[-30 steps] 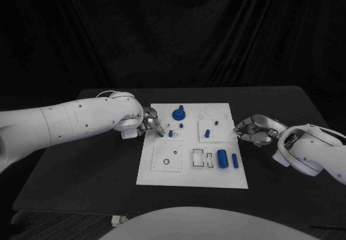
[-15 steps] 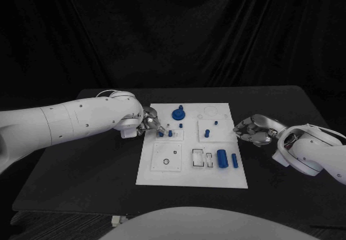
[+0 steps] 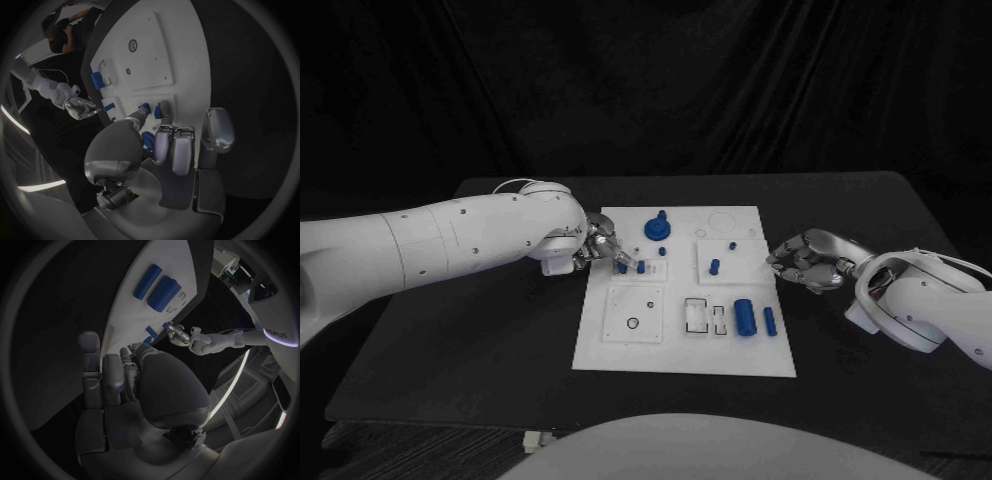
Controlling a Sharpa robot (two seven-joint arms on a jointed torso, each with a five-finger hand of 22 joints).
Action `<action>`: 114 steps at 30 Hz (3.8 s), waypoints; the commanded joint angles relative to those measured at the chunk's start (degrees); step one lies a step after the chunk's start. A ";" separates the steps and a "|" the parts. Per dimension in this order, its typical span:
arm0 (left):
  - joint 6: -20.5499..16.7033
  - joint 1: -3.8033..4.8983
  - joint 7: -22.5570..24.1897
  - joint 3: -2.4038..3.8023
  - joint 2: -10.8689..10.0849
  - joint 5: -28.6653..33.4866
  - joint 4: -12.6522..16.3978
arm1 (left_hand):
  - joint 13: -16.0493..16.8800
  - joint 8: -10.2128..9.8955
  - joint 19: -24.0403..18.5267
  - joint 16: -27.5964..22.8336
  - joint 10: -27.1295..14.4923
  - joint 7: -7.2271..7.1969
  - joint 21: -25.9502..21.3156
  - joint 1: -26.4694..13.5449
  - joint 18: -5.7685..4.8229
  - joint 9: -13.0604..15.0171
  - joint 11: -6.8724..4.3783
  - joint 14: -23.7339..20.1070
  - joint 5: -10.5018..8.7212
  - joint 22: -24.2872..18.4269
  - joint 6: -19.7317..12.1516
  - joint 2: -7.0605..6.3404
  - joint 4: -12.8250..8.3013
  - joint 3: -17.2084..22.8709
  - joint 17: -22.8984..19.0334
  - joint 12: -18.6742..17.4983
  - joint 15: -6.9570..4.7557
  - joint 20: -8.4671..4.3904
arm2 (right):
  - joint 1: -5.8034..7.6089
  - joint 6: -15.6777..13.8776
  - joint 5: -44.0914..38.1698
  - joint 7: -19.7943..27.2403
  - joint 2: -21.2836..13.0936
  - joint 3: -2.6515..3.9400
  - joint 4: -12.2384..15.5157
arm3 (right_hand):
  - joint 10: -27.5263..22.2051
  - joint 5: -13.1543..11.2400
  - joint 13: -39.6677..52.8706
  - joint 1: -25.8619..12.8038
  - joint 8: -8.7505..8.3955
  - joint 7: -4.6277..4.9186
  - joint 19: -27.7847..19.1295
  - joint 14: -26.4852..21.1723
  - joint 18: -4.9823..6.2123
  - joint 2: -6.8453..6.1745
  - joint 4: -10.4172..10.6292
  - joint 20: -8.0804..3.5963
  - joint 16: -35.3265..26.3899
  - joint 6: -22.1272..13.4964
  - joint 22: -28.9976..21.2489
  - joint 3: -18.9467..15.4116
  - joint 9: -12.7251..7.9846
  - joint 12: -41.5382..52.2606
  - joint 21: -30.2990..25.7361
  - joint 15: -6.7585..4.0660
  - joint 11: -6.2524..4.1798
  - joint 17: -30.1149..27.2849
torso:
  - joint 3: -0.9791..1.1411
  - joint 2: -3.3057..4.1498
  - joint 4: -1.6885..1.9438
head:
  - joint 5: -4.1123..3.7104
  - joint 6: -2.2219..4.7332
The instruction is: Assemble the parts on the task board
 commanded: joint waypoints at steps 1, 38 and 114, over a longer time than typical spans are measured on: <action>0.77 -0.49 -1.32 -0.37 0.00 -0.80 -0.14 | 11.71 0.62 -0.05 -0.24 1.87 0.06 -0.19 -0.31 0.98 0.36 0.28 3.88 0.24 8.57 0.01 0.71 0.40 -0.88 11.81 0.07 0.29 0.27 | -0.17 0.20 -0.04 -0.73 0.02 0.03 0.02 | -0.27 0.27 3.03 -0.12 -0.24 -0.01 -0.10 -0.25 1.18 -0.35 -0.08 0.02 -0.27 0.35 3.20 0.37 -0.08 -0.37 -0.20 0.14 0.04 -0.05 | 0.00 -0.03 0.05 | 0.00 -0.01; -5.45 -0.48 2.83 -0.35 -1.31 -0.85 0.86 | 11.73 4.30 0.14 -0.05 1.94 -0.17 0.01 -0.57 0.90 2.94 0.09 3.93 5.61 8.67 -1.40 1.75 7.03 -5.10 11.89 0.45 0.14 0.13 | -0.27 0.39 -0.04 -0.74 0.04 0.03 -0.11 | -0.34 0.28 2.94 -0.17 -0.29 0.00 -0.14 -0.28 1.20 -0.37 -0.15 0.03 -0.32 0.32 3.17 0.53 -0.09 -0.42 -0.42 0.15 0.05 -0.11 | 0.01 0.01 0.05 | 0.15 -0.01; -25.81 -3.43 41.05 -0.32 8.95 -43.91 -10.82 | -55.61 -4.06 -0.21 -18.12 -38.58 -1.49 -0.69 31.41 0.81 -45.55 1.07 -15.27 2.87 8.83 -7.02 -0.73 -0.69 -5.79 -20.91 -62.10 1.32 1.95 | -0.40 -0.03 0.20 0.12 -0.39 0.03 0.25 | -0.36 0.35 2.91 -0.37 -0.30 0.00 -0.14 -0.30 1.21 -0.58 -0.25 0.03 -0.32 0.39 3.18 0.71 -0.07 -0.42 -0.51 0.16 0.06 -0.13 | -0.03 -0.03 -0.03 | -0.67 -0.01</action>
